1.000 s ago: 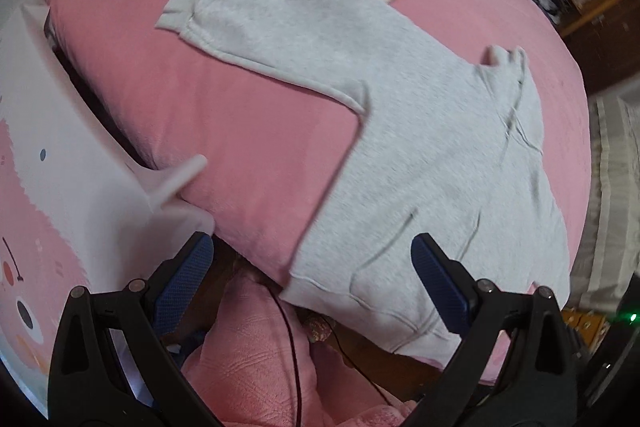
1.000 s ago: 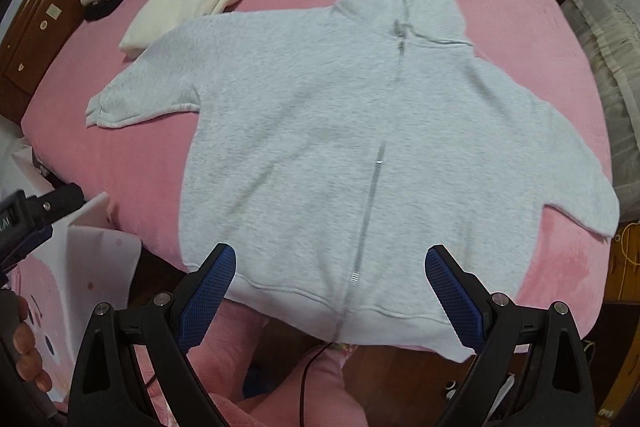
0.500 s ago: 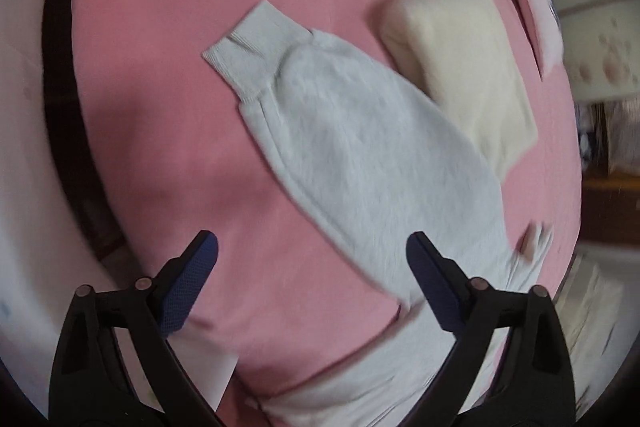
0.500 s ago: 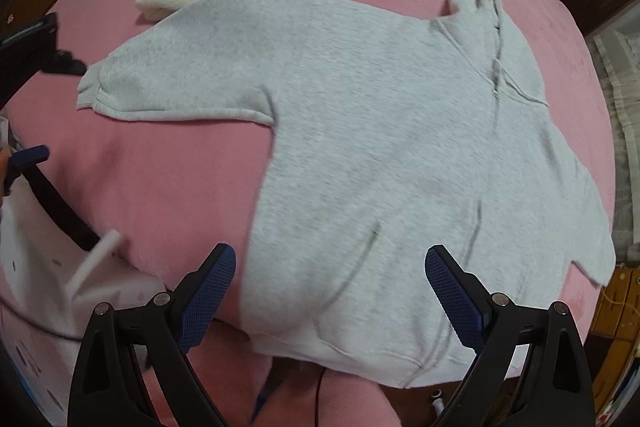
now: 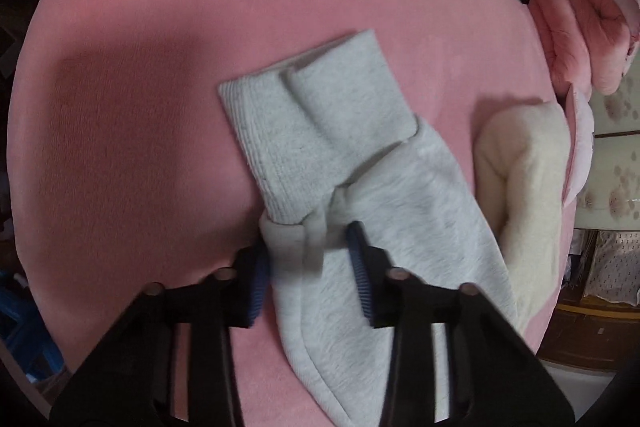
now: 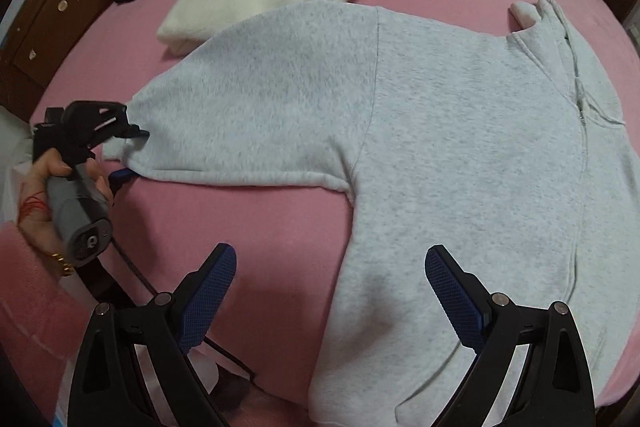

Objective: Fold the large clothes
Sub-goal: 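Grasp the grey hoodie's sleeve cuff with the left gripper, then carry the sleeve cuff across the hoodie body with the left gripper and release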

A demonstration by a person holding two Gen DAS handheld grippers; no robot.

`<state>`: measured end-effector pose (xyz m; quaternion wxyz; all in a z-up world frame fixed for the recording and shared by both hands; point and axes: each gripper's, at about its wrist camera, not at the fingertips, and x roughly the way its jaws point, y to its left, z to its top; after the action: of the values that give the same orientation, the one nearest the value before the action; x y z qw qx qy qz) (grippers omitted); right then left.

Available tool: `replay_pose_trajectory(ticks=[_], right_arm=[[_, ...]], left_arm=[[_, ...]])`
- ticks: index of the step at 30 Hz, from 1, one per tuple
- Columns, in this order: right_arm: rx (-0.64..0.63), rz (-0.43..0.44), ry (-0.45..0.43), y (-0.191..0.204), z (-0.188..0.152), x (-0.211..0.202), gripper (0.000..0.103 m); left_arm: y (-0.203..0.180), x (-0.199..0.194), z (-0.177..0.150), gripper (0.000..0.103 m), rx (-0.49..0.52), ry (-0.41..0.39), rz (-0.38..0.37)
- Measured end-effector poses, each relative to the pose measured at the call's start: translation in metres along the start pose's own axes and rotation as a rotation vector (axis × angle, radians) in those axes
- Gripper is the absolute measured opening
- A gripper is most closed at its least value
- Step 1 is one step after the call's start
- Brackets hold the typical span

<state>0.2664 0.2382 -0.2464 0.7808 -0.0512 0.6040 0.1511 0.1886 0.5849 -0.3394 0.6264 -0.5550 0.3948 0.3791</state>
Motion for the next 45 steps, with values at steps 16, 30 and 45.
replay_pose_trajectory(ticks=[16,30,45], right_arm=[[0.151,-0.023,-0.097,-0.183,-0.029,-0.039,0.097],[0.514,-0.097,-0.236,-0.393,-0.067,-0.102,0.097],[0.687,0.115,-0.143,-0.47,-0.065,-0.039,0.097]], left_arm=[[-0.113,-0.144,-0.153,0.009,0.536,-0.472,-0.421],[-0.245,-0.062,-0.414,0.01,1.228,-0.303,-0.507],[-0.24,0.073,-0.56,0.077,1.588,0.201,-0.221]])
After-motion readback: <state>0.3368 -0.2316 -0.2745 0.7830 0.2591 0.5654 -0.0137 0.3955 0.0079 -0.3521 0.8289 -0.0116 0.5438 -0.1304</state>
